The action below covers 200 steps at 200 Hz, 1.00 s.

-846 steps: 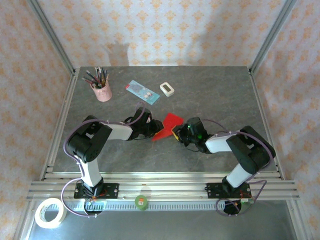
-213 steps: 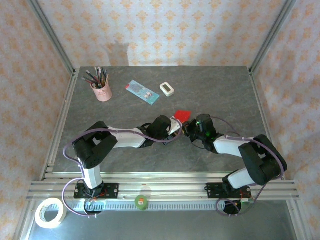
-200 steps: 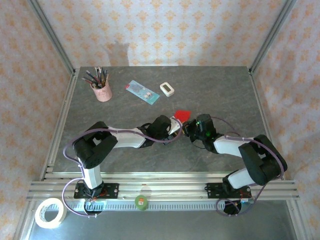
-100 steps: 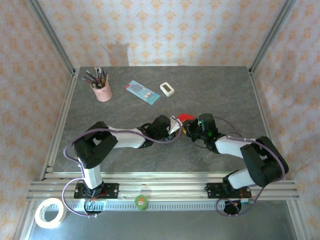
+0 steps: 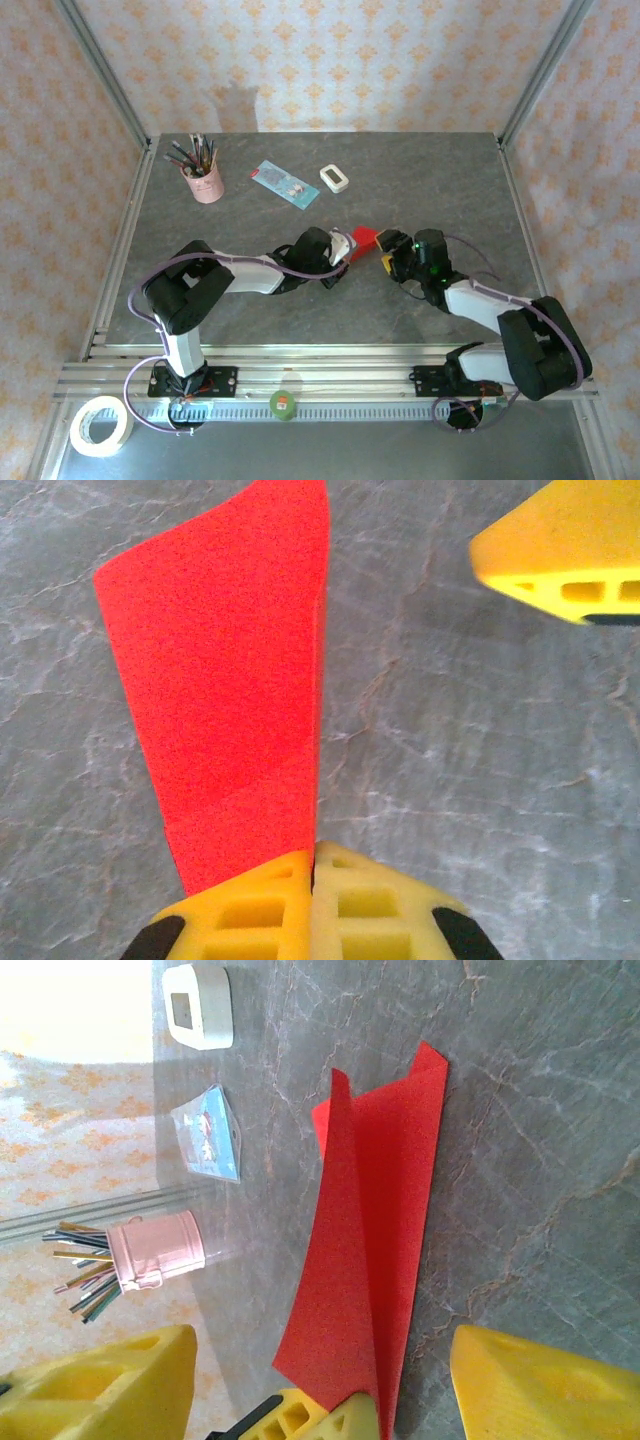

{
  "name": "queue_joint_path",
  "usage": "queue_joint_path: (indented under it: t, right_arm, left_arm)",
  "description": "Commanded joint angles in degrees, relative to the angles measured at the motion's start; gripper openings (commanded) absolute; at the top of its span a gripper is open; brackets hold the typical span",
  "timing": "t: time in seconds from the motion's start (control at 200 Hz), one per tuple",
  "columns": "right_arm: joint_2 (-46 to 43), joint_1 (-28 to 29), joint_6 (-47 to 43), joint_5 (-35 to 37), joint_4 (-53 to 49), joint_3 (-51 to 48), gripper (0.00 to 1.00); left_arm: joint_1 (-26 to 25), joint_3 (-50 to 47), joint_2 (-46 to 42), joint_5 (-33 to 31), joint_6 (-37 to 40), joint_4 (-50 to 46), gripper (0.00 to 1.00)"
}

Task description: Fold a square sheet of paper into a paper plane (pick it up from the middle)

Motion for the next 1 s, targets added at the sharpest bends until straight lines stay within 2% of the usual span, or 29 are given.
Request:
queue_joint_path:
  t: [0.0,0.37,0.651,0.996]
  right_arm:
    - [-0.8,-0.4,-4.8,1.9,-3.3,1.3,0.69]
    - [4.7,-0.3,-20.8,-2.9,-3.6,3.8,0.78]
    - [7.0,-0.4,-29.5,-4.4,-5.9,5.7,0.80]
    - [11.5,-0.3,-33.7,-5.9,-9.4,9.9,0.76]
  left_arm:
    - [1.1,0.5,-0.3,5.6,-5.9,1.8,0.00]
    - [5.6,2.6,2.3,19.2,-23.4,2.6,0.00]
    - [7.6,5.6,7.5,26.6,-35.0,4.4,0.00]
    - [8.9,6.4,9.7,28.5,-43.9,6.8,0.00]
